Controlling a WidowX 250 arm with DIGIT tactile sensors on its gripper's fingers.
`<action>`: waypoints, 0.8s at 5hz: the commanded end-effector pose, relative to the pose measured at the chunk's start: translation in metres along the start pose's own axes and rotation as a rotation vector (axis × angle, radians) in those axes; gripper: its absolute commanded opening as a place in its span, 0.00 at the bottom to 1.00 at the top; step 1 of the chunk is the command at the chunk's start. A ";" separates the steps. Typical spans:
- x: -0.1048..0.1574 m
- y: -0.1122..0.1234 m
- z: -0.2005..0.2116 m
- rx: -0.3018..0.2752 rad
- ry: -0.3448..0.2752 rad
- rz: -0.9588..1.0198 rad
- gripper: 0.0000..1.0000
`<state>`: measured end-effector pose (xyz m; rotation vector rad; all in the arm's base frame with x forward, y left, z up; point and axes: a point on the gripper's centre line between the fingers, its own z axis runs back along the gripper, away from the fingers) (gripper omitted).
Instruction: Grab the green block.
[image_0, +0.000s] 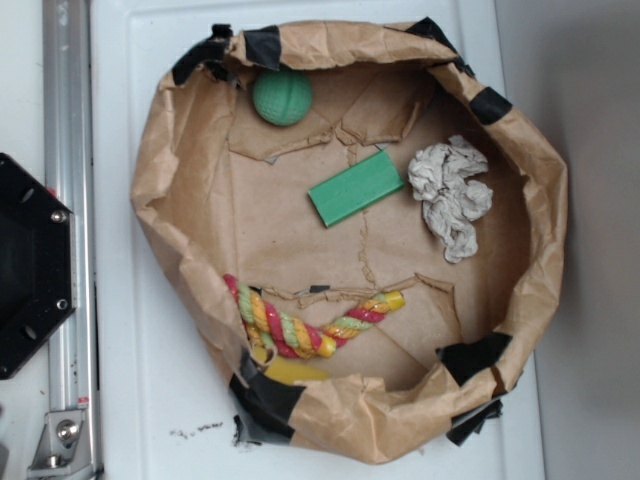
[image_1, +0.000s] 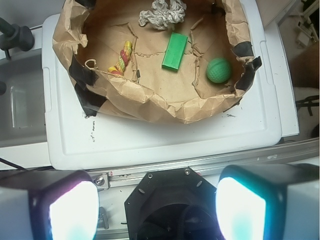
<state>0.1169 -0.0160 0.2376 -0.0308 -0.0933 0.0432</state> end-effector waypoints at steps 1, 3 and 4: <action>0.000 0.000 0.000 0.000 0.000 0.000 1.00; 0.078 0.031 -0.068 -0.036 -0.120 0.109 1.00; 0.110 0.028 -0.093 -0.076 -0.102 0.197 1.00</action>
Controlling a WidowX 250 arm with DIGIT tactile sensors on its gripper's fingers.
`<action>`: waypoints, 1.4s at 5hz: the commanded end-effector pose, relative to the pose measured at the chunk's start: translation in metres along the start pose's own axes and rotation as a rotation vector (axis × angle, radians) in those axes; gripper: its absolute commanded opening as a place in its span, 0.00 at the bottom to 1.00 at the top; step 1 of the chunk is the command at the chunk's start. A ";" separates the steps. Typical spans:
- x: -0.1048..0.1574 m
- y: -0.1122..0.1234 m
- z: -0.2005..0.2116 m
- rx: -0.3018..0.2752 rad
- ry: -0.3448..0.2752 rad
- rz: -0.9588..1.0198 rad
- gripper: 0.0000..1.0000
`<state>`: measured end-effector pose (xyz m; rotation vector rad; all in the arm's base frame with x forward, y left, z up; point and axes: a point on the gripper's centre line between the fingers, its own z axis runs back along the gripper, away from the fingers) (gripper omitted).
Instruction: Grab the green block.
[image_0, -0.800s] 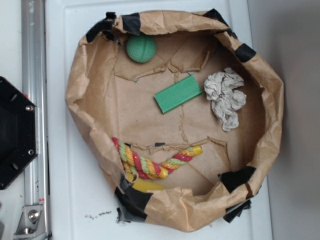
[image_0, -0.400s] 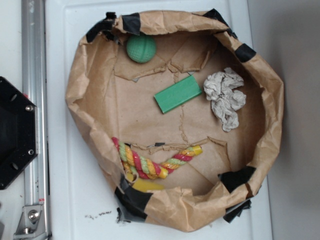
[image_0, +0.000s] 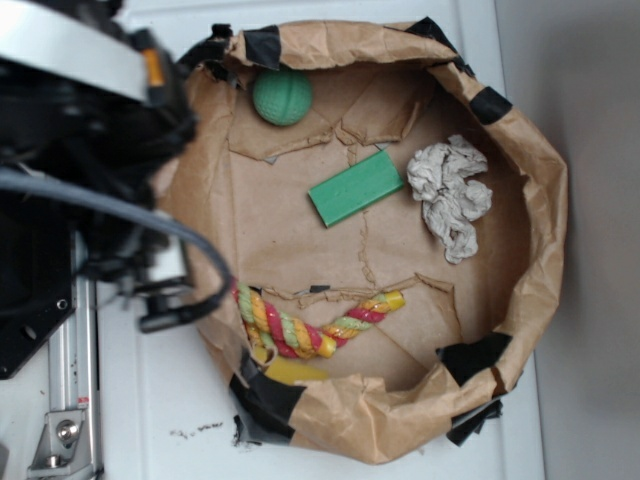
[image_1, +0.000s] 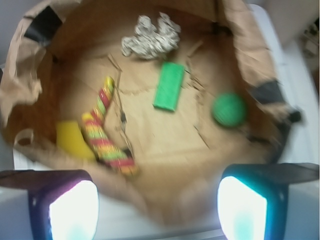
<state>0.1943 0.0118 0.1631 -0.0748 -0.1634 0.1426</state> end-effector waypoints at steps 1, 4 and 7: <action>0.060 -0.014 -0.052 -0.025 0.025 0.123 1.00; 0.033 0.007 -0.145 -0.049 0.155 0.222 1.00; 0.062 0.014 -0.151 -0.003 0.129 0.175 1.00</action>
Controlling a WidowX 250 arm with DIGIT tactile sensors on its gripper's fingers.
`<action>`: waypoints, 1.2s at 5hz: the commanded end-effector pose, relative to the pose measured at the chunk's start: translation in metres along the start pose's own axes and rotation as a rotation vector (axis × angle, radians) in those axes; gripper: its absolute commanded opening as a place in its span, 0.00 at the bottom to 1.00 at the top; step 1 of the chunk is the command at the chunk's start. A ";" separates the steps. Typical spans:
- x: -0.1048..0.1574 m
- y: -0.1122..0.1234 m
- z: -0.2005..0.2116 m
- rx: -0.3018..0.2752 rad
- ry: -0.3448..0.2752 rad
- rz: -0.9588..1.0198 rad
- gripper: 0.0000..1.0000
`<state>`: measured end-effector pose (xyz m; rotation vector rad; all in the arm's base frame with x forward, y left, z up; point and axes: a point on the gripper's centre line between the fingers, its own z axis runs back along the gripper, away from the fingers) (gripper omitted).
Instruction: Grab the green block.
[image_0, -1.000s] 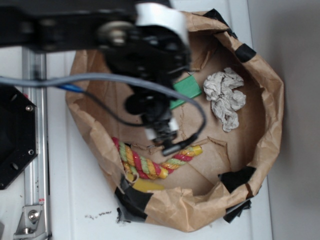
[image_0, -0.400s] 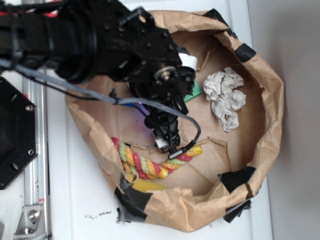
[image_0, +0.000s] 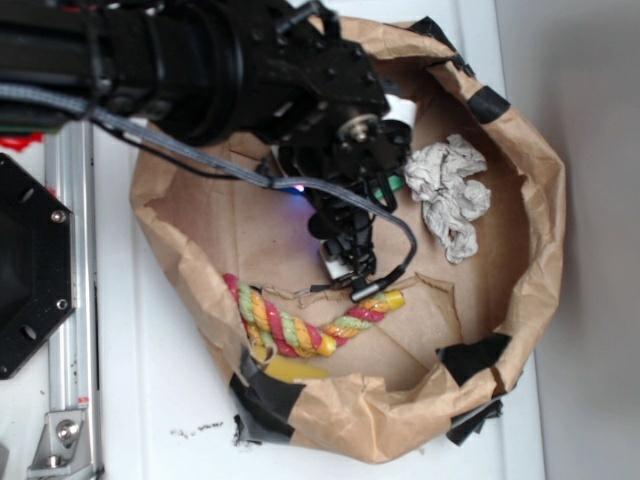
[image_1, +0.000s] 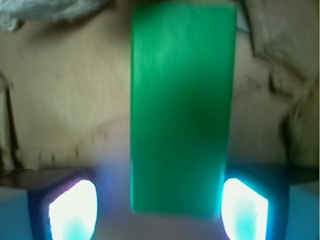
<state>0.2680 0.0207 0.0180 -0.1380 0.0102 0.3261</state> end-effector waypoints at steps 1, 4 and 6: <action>0.007 -0.001 0.009 0.083 -0.067 0.014 0.00; -0.008 -0.018 0.122 0.152 -0.139 -0.139 0.00; -0.023 -0.045 0.152 0.081 -0.057 -0.238 0.00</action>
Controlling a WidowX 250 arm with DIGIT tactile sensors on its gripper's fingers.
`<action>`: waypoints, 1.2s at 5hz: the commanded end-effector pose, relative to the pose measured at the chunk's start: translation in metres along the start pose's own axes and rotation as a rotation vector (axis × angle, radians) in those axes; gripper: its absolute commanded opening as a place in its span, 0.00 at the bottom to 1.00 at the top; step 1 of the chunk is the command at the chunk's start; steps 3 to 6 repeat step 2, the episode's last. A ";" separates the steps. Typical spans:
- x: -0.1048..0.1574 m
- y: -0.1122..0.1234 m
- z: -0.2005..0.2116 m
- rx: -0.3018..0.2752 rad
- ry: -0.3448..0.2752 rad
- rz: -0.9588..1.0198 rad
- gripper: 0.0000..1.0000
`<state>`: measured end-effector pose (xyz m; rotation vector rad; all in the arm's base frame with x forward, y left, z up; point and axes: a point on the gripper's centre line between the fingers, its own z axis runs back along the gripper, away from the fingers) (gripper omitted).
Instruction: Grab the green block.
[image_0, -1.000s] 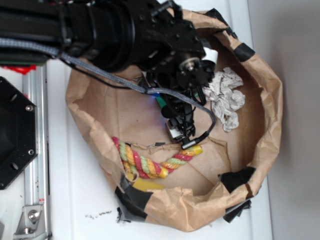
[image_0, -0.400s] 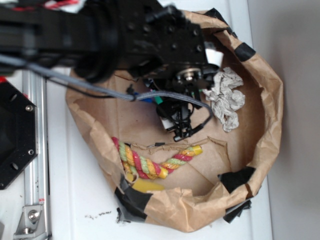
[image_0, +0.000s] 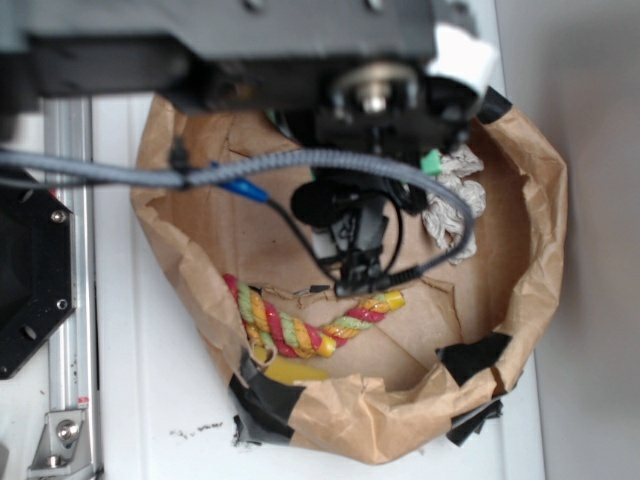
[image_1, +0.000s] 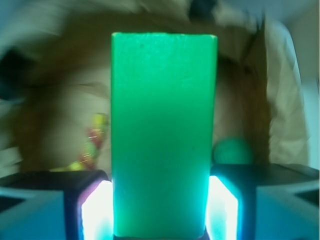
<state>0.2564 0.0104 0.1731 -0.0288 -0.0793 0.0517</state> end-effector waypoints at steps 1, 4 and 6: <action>0.001 -0.028 -0.005 0.011 0.021 0.039 0.00; 0.009 -0.028 -0.012 0.044 0.010 0.059 0.00; 0.009 -0.028 -0.012 0.044 0.010 0.059 0.00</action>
